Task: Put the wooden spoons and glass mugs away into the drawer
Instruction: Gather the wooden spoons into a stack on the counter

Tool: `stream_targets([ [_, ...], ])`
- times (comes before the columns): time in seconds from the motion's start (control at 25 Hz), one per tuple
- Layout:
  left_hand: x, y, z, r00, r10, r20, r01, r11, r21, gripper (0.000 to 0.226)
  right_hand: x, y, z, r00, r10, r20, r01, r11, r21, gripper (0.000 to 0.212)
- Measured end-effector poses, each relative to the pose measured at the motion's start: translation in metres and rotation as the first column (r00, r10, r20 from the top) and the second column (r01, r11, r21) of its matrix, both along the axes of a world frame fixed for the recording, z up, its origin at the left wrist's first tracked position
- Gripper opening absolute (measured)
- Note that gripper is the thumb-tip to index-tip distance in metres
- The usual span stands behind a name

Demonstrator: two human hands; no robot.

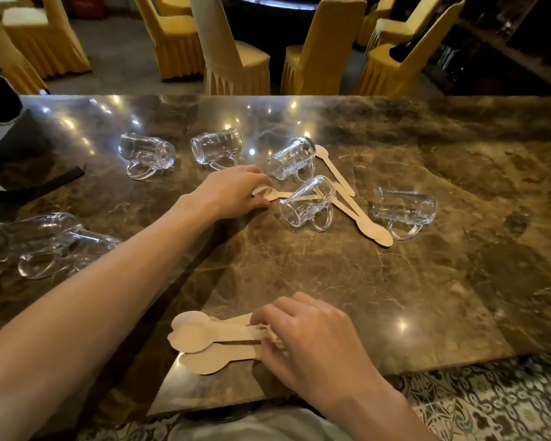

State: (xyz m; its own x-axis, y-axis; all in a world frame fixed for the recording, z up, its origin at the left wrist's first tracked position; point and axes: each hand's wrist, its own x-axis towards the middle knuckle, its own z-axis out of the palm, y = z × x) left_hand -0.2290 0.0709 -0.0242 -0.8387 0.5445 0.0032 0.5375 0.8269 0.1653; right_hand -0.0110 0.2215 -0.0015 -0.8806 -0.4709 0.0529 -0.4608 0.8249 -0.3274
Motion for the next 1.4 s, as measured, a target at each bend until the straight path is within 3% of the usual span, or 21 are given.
stream_targets([
  [0.16, -0.010, 0.012, -0.005, 0.999, -0.044, 0.008, 0.045, 0.998, -0.048, 0.045, -0.002, 0.012, 0.001, 0.999, -0.038, -0.015, 0.038, 0.999, -0.035, 0.019],
  [0.32, -0.015, 0.017, -0.008, 0.998, -0.059, -0.027, 0.058, 0.997, -0.044, 0.034, -0.020, 0.039, -0.001, 0.963, -0.257, -0.085, 0.241, 0.958, -0.158, 0.017],
  [0.44, -0.012, 0.017, -0.006, 0.996, -0.059, -0.070, 0.055, 0.997, -0.052, 0.026, -0.054, 0.072, -0.012, 0.866, -0.495, -0.071, 0.475, 0.858, -0.194, 0.020],
  [0.56, -0.007, 0.016, -0.003, 0.995, -0.058, -0.086, 0.051, 0.995, -0.082, 0.021, -0.085, 0.098, -0.027, 0.752, -0.649, -0.109, 0.643, 0.760, -0.089, 0.029],
  [0.76, 0.000, 0.009, 0.002, 0.991, -0.009, -0.133, -0.020, 0.977, -0.211, 0.020, -0.107, 0.106, -0.039, 0.758, -0.640, -0.124, 0.647, 0.762, 0.019, 0.026],
  [0.92, 0.005, -0.001, 0.001, 0.986, 0.029, -0.166, -0.067, 0.971, -0.228, 0.021, -0.112, 0.103, -0.041, 0.766, -0.621, -0.169, 0.634, 0.772, 0.040, 0.019],
  [1.16, 0.007, -0.006, -0.003, 0.988, 0.016, -0.152, -0.044, 0.981, -0.187, 0.034, -0.117, 0.106, -0.034, 0.765, -0.635, -0.108, 0.637, 0.771, -0.017, 0.031],
  [1.4, 0.005, -0.006, -0.003, 0.983, -0.033, -0.181, -0.012, 0.970, -0.241, 0.031, -0.105, 0.107, -0.016, 0.726, -0.664, -0.178, 0.661, 0.746, -0.085, 0.035],
])
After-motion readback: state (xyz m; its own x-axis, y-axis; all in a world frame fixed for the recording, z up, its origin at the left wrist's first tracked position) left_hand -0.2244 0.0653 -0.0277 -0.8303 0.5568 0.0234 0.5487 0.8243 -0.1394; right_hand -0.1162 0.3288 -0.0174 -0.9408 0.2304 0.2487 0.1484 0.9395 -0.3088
